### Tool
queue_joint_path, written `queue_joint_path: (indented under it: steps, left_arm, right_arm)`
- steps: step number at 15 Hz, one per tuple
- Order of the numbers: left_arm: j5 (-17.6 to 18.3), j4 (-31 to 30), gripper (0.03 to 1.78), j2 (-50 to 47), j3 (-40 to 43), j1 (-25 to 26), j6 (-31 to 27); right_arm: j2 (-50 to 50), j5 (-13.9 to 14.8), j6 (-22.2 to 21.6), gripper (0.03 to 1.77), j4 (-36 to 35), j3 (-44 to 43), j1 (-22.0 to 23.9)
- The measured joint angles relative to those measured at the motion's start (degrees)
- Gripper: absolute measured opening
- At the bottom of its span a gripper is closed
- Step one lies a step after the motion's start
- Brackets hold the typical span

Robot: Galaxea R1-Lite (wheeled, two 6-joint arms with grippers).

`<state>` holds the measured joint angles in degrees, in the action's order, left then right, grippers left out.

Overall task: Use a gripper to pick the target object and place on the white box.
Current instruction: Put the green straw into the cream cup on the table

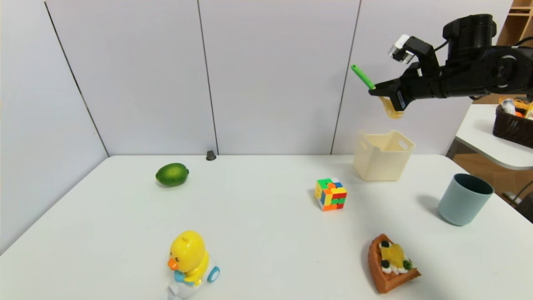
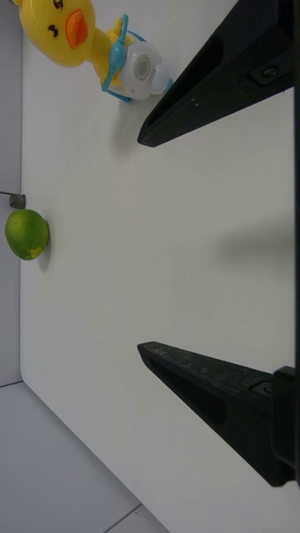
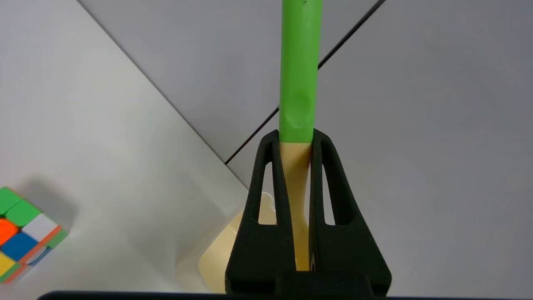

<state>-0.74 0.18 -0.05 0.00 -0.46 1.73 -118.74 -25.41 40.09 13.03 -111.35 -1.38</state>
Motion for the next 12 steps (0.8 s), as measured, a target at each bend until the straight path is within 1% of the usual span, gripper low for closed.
queue_joint_path:
  steps: [12]
  left_arm:
    - [0.0, 0.0, 1.69, 0.0, 0.0, 0.02, 0.0]
  right_arm:
    - [-9.98, 0.11, -0.05, 0.15, -2.34, 0.0, 1.79]
